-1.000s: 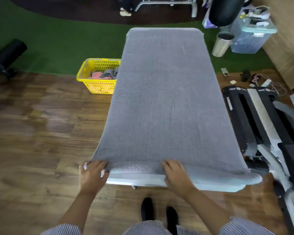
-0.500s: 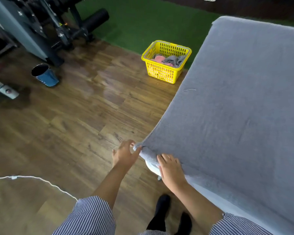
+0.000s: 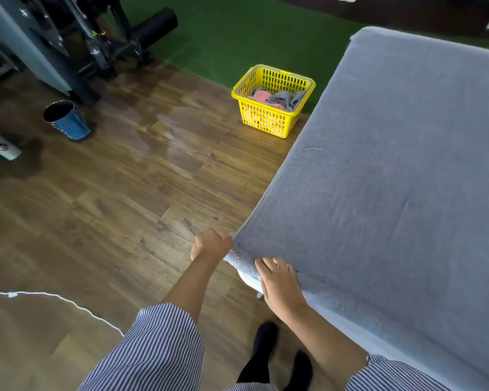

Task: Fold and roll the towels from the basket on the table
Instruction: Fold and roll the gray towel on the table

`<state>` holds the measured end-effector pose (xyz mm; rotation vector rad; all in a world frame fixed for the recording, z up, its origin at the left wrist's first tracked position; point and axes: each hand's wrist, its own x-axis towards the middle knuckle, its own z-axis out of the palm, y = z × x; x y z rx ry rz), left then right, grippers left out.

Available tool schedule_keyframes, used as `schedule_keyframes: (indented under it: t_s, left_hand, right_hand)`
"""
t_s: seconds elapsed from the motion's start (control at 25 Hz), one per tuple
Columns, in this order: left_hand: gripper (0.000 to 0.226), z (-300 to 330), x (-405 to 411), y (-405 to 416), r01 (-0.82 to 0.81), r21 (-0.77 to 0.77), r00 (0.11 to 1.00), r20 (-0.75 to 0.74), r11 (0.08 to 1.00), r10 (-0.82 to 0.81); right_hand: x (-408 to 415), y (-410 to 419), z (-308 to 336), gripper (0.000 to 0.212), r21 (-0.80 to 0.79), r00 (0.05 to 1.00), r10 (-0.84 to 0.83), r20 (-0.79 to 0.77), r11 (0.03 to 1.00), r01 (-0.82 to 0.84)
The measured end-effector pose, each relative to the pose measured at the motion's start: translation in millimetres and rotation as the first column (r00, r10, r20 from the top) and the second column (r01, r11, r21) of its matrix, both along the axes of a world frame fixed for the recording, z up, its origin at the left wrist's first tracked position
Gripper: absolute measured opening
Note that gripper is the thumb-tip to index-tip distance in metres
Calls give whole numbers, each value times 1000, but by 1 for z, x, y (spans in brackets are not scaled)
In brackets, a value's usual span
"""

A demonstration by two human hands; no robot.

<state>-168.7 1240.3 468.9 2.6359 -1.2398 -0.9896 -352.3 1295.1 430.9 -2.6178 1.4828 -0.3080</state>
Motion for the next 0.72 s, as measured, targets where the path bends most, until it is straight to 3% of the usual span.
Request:
schedule_keyframes:
  t_s: [0.12, 0.28, 0.36, 0.44, 0.56, 0.72]
  left_hand:
    - [25, -2, 1, 0, 19, 33, 997, -74, 999, -16]
    - [27, 8, 1, 3, -64, 3, 993, 97, 998, 63]
    - [29, 5, 1, 6, -130, 12, 988, 82, 991, 128]
    - [30, -5, 1, 9, -214, 27, 972, -96, 977, 215]
    - [17, -9, 3, 7, -373, 73, 807, -466, 925, 362]
    - [13, -1, 10, 1, -254, 69, 813, -525, 965, 251]
  right_hand:
    - [0, 1, -1, 52, 9, 1000, 3, 6, 1000, -3]
    - [-2, 2, 0, 49, 16, 1000, 14, 24, 1000, -14]
    - [-2, 1, -1, 50, 21, 999, 20, 29, 1000, -21]
    - [-3, 0, 0, 51, 24, 999, 22, 42, 999, -23]
    - [-5, 0, 1, 51, 28, 998, 19, 58, 999, -21]
    - [-5, -1, -1, 52, 48, 996, 11, 90, 999, -16]
